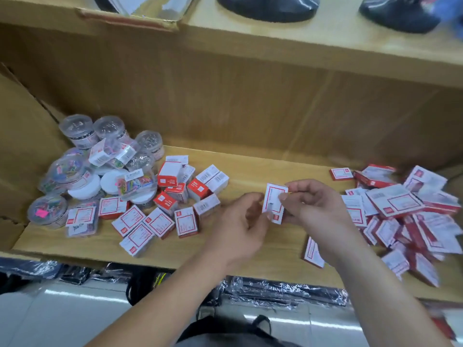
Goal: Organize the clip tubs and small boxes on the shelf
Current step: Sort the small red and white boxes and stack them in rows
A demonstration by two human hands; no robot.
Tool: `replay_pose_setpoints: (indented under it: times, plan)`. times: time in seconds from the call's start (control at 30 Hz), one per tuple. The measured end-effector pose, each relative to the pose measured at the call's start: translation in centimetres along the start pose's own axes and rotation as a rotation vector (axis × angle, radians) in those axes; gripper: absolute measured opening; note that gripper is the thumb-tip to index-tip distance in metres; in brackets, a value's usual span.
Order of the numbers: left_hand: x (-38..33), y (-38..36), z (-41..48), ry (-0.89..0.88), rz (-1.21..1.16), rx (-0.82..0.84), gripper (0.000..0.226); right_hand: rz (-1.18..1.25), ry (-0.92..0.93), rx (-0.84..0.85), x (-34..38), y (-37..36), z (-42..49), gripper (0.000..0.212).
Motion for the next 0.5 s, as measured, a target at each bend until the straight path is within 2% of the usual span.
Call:
replay_pose_setpoints:
  times: [0.13, 0.23, 0.3, 0.37, 0.43, 0.5]
  plan:
    - [-1.9, -3.5, 0.3, 0.006, -0.209, 0.108, 0.016, -0.03, 0.027, 0.003, -0.1, 4.0, -1.4, 0.022]
    - [-3.8, -7.5, 0.2, -0.036, -0.226, 0.244, 0.019, -0.068, 0.031, -0.061, 0.0, 8.6, -2.9, 0.026]
    - [-4.7, -10.1, 0.5, -0.06, -0.148, 0.276, 0.023, -0.169, 0.07, -0.177, -0.1, 12.4, -3.4, 0.021]
    - [-5.3, -11.9, 0.8, -0.123, 0.048, 0.232, 0.03, -0.24, 0.085, -0.293, -0.4, 16.2, -3.6, 0.021]
    - [-6.5, -13.2, 0.7, -0.215, 0.19, 0.215, 0.042, -0.263, 0.072, -0.365, -0.4, 19.4, -3.8, 0.022]
    - [-7.9, -14.0, 0.2, -0.299, 0.26, 0.207, 0.046, -0.266, 0.06, -0.397, -0.4, 21.9, -3.8, 0.022]
Point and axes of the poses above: each hand's wrist, its own z-axis towards the middle knuckle, its own y-axis out of the back of the hand, x = y × z, the point moved 5 cm from there along z, towards the middle knuckle, and after that the axes turned 13 degrees about z, right-handed, at the moved point
